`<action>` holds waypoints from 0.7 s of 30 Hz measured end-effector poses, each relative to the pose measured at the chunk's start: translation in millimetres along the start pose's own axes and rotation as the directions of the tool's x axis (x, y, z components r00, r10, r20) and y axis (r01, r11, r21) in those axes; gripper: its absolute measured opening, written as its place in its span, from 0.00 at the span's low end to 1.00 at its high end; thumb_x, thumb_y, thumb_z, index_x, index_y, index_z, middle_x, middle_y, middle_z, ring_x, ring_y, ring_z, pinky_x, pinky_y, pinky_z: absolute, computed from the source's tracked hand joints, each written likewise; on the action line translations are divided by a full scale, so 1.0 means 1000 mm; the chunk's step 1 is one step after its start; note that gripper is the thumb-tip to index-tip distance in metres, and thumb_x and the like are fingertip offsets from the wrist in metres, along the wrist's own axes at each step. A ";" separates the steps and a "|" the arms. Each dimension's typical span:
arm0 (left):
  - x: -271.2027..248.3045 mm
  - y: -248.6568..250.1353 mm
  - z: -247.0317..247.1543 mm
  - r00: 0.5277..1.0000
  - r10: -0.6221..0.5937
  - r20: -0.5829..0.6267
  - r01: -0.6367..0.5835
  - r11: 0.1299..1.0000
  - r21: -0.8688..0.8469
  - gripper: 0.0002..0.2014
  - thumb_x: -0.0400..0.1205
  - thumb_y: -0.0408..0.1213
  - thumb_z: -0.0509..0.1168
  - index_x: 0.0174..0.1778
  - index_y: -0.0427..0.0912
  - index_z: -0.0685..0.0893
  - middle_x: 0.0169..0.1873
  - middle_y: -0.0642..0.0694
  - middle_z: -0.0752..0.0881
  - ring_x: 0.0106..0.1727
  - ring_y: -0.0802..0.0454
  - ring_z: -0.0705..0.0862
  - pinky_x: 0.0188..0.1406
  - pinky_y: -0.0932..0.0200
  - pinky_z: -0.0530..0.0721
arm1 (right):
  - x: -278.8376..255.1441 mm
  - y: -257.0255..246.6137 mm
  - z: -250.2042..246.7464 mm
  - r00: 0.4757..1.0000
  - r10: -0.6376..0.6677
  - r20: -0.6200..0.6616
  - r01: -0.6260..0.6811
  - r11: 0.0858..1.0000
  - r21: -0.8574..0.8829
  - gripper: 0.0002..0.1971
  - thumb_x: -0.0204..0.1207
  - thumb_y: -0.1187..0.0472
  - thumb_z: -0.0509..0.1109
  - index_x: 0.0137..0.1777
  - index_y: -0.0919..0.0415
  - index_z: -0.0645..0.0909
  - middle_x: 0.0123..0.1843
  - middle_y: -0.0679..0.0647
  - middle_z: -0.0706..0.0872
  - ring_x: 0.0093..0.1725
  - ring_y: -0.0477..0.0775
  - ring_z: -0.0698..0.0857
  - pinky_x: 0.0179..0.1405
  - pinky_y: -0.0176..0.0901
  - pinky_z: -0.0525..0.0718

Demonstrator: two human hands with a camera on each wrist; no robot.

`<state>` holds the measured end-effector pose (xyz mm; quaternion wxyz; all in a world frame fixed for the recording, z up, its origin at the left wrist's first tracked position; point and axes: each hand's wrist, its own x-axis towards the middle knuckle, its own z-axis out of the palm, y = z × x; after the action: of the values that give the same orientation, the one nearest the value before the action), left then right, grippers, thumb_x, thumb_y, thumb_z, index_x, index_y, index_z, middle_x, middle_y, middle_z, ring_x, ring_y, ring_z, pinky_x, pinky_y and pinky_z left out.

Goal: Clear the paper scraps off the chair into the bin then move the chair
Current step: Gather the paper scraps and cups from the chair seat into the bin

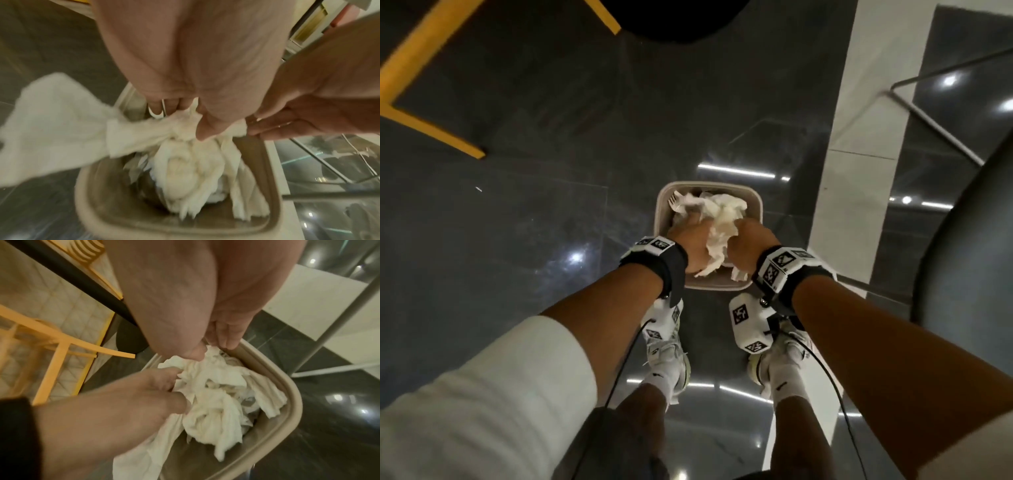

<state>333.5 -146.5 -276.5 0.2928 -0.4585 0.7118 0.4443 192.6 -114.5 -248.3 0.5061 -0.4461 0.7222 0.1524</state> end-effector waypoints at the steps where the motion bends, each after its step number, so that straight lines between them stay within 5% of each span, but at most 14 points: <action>1: -0.003 0.005 -0.010 1.000 -0.012 -0.002 0.013 1.000 0.016 0.34 0.81 0.37 0.63 0.84 0.44 0.60 0.86 0.41 0.55 0.85 0.36 0.59 0.81 0.41 0.67 | -0.007 0.000 -0.009 1.000 -0.001 -0.028 0.002 0.999 0.044 0.20 0.84 0.64 0.60 0.76 0.63 0.75 0.74 0.62 0.79 0.71 0.64 0.81 0.64 0.48 0.79; 4: -0.020 0.021 -0.044 0.999 -0.048 -0.018 0.049 0.998 0.035 0.30 0.82 0.36 0.61 0.82 0.44 0.64 0.82 0.41 0.67 0.79 0.39 0.72 0.73 0.46 0.76 | -0.025 -0.002 -0.034 0.999 -0.002 -0.041 0.005 0.996 0.094 0.20 0.84 0.62 0.59 0.74 0.61 0.77 0.73 0.61 0.80 0.68 0.62 0.82 0.61 0.47 0.81; 8: -0.042 0.047 -0.077 0.992 -0.087 -0.090 0.092 0.994 0.061 0.28 0.81 0.39 0.64 0.79 0.42 0.69 0.73 0.37 0.78 0.70 0.36 0.80 0.64 0.46 0.82 | -0.061 0.013 -0.076 0.997 -0.045 -0.066 0.056 0.984 0.168 0.15 0.83 0.56 0.60 0.60 0.60 0.86 0.56 0.58 0.90 0.48 0.57 0.87 0.43 0.43 0.80; 13: -0.060 0.126 -0.112 0.956 -0.046 -0.291 0.041 0.999 -0.021 0.20 0.80 0.37 0.63 0.70 0.44 0.77 0.66 0.39 0.84 0.68 0.35 0.82 0.66 0.44 0.80 | -0.127 0.080 -0.139 0.973 -0.104 -0.204 0.168 0.930 0.327 0.13 0.82 0.56 0.62 0.56 0.54 0.88 0.54 0.56 0.92 0.55 0.59 0.90 0.55 0.42 0.84; 18: -0.057 0.258 -0.129 0.879 0.225 -0.420 -0.221 0.974 0.058 0.25 0.79 0.36 0.65 0.74 0.45 0.72 0.70 0.43 0.79 0.72 0.40 0.76 0.73 0.45 0.73 | -0.168 0.187 -0.187 0.915 0.008 -0.403 0.227 0.816 0.532 0.09 0.80 0.54 0.67 0.52 0.54 0.88 0.46 0.56 0.93 0.47 0.58 0.92 0.57 0.60 0.88; 21: -0.046 0.366 -0.120 0.836 0.398 -0.377 -0.336 0.915 0.223 0.34 0.77 0.40 0.67 0.80 0.45 0.66 0.75 0.42 0.73 0.75 0.39 0.72 0.75 0.44 0.70 | -0.196 0.270 -0.212 0.856 0.105 -0.506 0.224 0.807 0.546 0.06 0.78 0.56 0.68 0.48 0.50 0.86 0.41 0.53 0.92 0.42 0.56 0.91 0.51 0.57 0.89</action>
<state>16.8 -168.9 -53.5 0.0774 -0.3738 0.8631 0.3307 -131.6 -10.6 -46.9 0.4121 -0.3150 0.8264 -0.2191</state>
